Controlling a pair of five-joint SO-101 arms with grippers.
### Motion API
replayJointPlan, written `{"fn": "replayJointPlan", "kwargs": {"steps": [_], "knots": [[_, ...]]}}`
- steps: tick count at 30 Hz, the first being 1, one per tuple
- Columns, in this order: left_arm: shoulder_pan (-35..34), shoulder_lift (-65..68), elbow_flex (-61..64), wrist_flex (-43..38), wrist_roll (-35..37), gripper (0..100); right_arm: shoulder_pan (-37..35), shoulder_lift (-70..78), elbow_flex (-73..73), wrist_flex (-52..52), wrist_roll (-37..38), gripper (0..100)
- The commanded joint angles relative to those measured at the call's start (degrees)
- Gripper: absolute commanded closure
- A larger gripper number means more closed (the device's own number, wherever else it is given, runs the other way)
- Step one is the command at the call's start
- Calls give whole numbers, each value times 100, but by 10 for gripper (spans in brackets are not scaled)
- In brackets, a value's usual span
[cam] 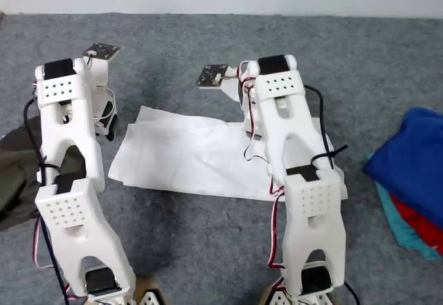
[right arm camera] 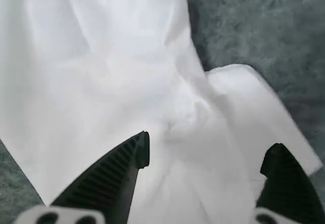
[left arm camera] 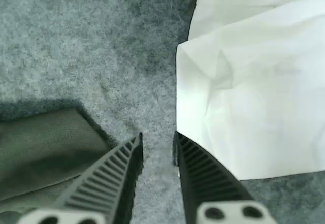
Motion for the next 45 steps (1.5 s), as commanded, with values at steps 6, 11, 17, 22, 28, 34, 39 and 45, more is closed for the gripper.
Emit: {"fn": "replayJointPlan", "kwargs": {"steps": [6,11,17,22,28,34,39,45], "knots": [[-9,-396,251,193,35,900,57,84,-70,92,44,829],[-26,-422,514,193,44,900,303,92,-44,-488,44,943],[-44,-431,514,193,53,900,532,92,-70,-673,53,989],[-35,-431,514,193,53,900,637,84,-281,-681,79,990],[-35,-431,514,193,53,900,532,92,-475,-998,79,990],[-35,-431,523,193,53,900,426,92,-475,-1490,53,990],[-35,-431,523,193,53,900,391,101,-475,-2000,44,987],[-35,-431,523,193,53,900,303,110,-484,-2114,44,790]]}}
